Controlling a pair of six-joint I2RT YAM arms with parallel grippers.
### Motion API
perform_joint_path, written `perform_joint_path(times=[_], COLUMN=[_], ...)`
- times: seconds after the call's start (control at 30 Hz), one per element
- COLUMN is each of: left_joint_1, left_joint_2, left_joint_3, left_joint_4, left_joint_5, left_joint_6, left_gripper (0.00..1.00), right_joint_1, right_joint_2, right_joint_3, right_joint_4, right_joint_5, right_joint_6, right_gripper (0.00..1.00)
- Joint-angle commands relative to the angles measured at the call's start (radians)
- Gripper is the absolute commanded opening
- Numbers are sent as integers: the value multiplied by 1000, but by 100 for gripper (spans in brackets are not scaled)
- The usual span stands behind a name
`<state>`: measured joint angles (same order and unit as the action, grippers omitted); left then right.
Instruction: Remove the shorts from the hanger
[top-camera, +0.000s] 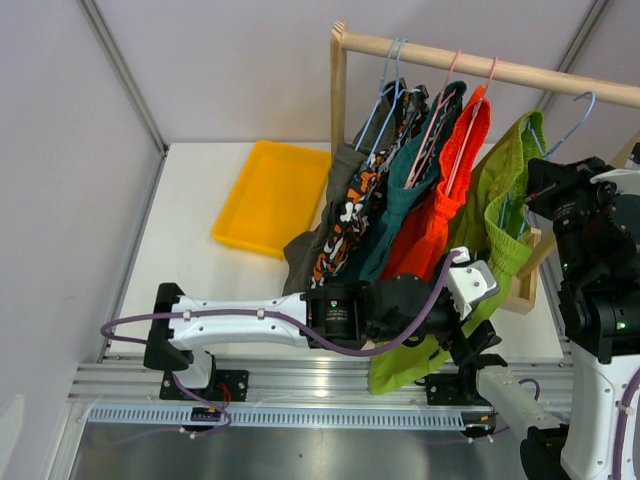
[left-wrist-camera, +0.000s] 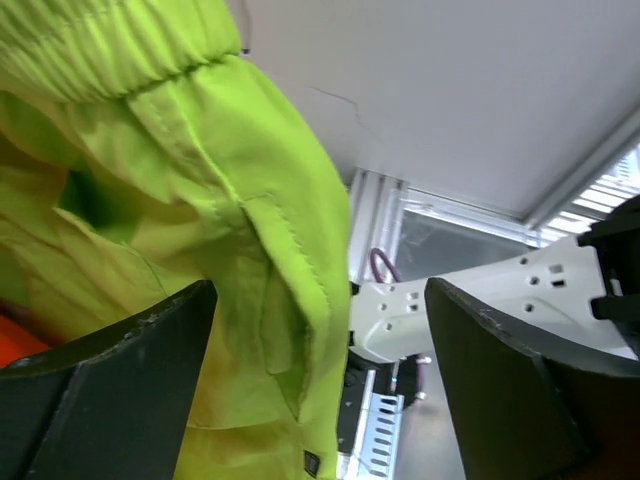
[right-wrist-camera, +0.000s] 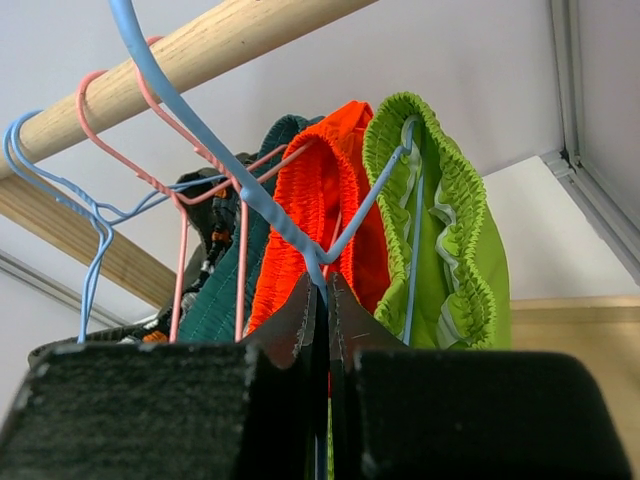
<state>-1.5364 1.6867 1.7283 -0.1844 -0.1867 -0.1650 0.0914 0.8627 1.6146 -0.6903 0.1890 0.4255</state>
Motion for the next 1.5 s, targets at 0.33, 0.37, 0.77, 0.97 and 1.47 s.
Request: perform_joint_path(times=[0.33, 0.37, 0.77, 0.97, 1.47], left_joint_1=[-2, -2, -243, -333, 40], left_joint_2=[77, 77, -102, -108, 27], left_joint_3=[115, 120, -117, -234, 6], left_joint_4=[63, 59, 52, 77, 2], left_joint_5=[-212, -203, -296, -355, -238], left_joint_6=[107, 102, 64, -8, 6], left_gripper=[0, 0, 0, 0, 0], right_joint_1=[1, 2, 1, 1, 2], right_joint_2=[-59, -62, 22, 68, -107], right_joint_3=[67, 65, 90, 136, 208], right_joint_4=[-31, -32, 9, 6, -376], right_joint_5=[-74, -79, 13, 21, -71], right_joint_6=[75, 78, -5, -30, 48], right_gripper=[0, 0, 0, 0, 0])
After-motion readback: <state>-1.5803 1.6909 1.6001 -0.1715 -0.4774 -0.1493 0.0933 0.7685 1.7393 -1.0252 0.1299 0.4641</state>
